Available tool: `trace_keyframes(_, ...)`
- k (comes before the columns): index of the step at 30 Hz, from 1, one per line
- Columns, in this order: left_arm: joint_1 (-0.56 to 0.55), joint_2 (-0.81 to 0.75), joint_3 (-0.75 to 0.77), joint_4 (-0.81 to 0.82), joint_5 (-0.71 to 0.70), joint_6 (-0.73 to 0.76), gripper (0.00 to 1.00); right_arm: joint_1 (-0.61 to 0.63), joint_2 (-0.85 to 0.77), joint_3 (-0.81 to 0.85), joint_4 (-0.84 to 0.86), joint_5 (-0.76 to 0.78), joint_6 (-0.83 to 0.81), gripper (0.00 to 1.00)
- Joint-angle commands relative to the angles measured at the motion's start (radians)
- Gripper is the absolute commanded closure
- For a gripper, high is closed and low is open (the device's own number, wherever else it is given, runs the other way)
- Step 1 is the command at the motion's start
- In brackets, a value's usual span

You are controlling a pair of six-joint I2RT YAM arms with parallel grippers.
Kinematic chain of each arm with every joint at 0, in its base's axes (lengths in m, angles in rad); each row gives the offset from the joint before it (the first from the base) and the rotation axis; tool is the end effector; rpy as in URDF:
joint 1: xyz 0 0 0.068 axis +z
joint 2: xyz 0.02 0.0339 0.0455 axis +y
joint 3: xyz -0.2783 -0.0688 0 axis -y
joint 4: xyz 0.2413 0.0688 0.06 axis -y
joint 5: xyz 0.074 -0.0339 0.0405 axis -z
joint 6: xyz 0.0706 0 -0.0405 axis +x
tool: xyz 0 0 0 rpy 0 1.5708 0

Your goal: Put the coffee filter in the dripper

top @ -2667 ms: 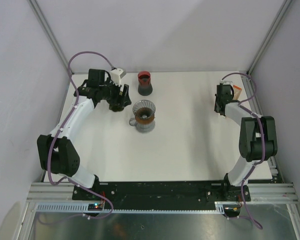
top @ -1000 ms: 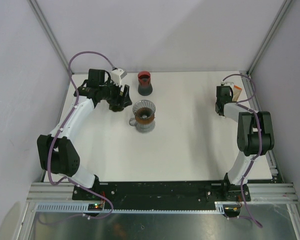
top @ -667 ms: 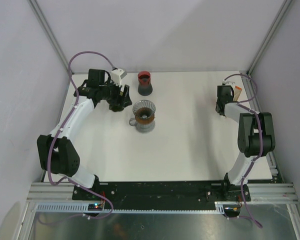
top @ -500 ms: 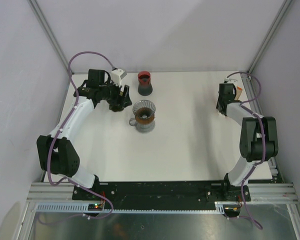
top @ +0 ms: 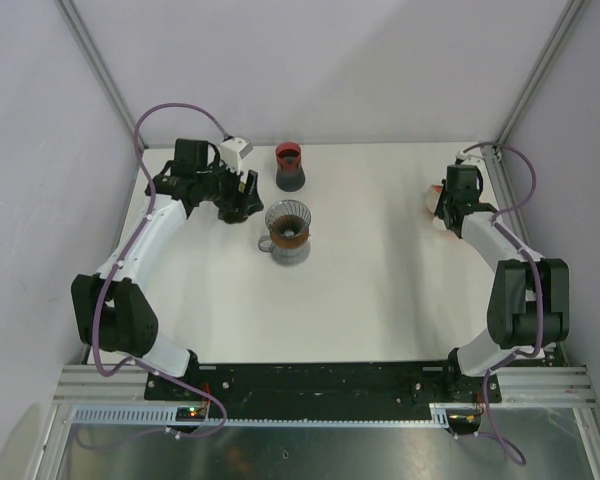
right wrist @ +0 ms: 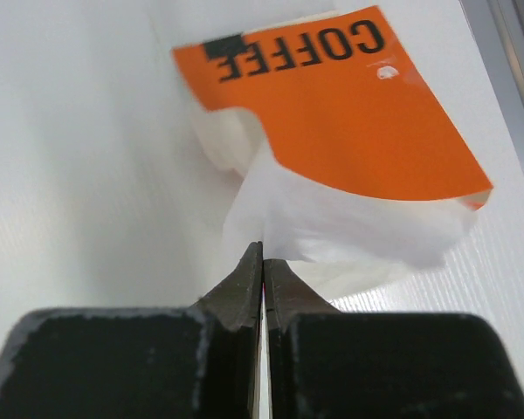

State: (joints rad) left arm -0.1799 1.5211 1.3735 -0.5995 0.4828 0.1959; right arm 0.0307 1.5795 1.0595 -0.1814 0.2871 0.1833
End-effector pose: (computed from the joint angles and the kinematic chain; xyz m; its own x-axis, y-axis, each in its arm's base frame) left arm 0.3423 -0.0956 0.3225 -0.5597 0.2770 -0.7810 0.6143 0.7713 -0.1666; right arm 0.3703 -0.0086 0.2325 -0.6001 0.1565 -0.7844 0.3012 0.9527 -0.0404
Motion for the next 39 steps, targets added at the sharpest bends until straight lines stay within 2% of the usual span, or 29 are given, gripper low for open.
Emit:
trace_keyframes(1, 0.005, -0.05, 0.0, 0.027, 0.034, 0.027, 0.19, -0.008, -0.014, 0.0, 0.032, -0.046, 0.005, 1.0)
trace_keyframes(7, 0.005, -0.059, -0.002, 0.028, 0.033, 0.028, 0.19, -0.021, 0.033, 0.001, 0.034, -0.063, 0.016, 1.0)
trace_keyframes(12, 0.004, -0.059, -0.001, 0.027, 0.035, 0.028, 0.19, -0.022, 0.013, 0.0, 0.009, -0.116, 0.019, 1.0)
trace_keyframes(16, 0.005, -0.058, 0.001, 0.028, 0.035, 0.028, 0.19, 0.014, -0.051, 0.0, -0.045, -0.164, 0.038, 1.0)
trace_keyframes(28, -0.025, -0.115, 0.035, 0.012, 0.049, 0.045, 0.19, 0.183, -0.295, -0.003, -0.183, -0.169, 0.059, 1.0)
trace_keyframes(31, -0.061, -0.137, 0.049, -0.001, 0.024, 0.06, 0.19, 0.242, -0.373, -0.001, -0.172, -0.257, 0.039, 1.0)
trace_keyframes(35, -0.091, -0.176, 0.089, -0.027, 0.028, 0.065, 0.16, 0.295, -0.463, -0.001, -0.132, -0.515, -0.012, 1.0)
trace_keyframes(39, -0.101, -0.223, 0.111, -0.043, 0.033, 0.05, 0.15, 0.327, -0.543, 0.003, -0.12, -0.528, 0.063, 1.0)
